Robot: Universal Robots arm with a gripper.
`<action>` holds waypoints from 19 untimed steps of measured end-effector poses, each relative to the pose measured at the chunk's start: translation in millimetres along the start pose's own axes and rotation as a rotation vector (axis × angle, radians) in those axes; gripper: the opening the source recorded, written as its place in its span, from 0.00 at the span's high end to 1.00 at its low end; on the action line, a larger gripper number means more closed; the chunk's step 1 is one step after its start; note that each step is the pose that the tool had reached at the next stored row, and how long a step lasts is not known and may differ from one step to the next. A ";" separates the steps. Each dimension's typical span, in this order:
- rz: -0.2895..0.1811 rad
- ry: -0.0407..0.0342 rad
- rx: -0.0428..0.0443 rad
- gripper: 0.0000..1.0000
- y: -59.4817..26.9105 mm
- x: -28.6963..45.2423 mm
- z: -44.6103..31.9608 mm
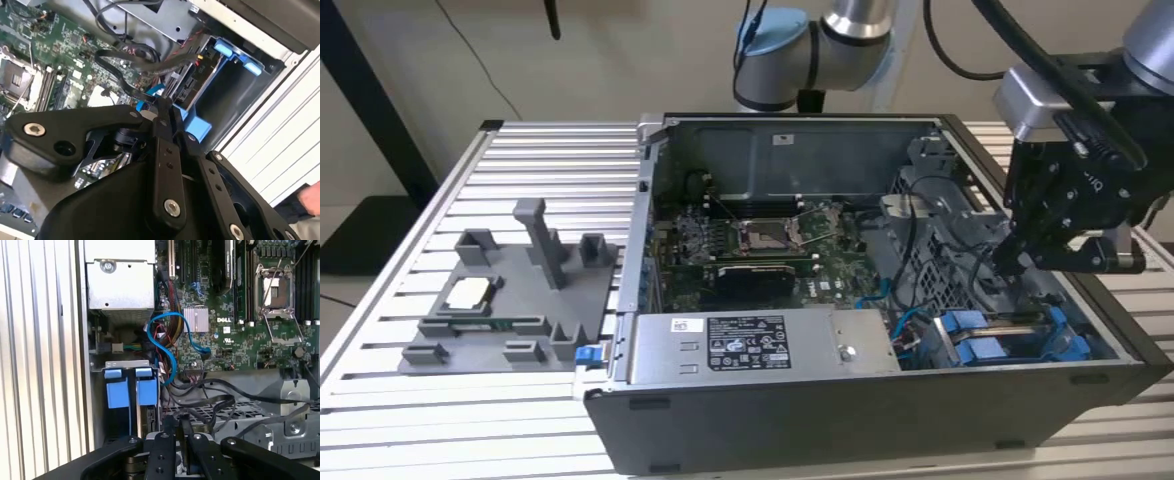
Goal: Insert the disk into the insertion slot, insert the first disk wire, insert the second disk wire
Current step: 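Insert the second disk wire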
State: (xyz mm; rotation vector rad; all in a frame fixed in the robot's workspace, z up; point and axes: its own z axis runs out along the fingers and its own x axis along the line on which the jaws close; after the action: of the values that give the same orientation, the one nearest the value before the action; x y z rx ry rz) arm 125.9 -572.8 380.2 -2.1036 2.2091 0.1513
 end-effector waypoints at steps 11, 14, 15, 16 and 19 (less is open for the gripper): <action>-0.006 0.0285 0.0316 0.84 2.3 1.4 9.6; -0.007 0.0302 0.0367 0.84 2.3 1.9 13.1; -0.007 0.0309 0.0379 0.84 2.2 2.2 14.1; -0.007 0.0320 0.0391 0.84 2.2 2.5 15.1; -0.008 0.0389 0.0414 0.84 1.8 3.6 17.1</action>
State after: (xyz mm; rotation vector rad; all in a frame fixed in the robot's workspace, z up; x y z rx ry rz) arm 123.9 -574.1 362.9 -2.1112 2.2051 0.0641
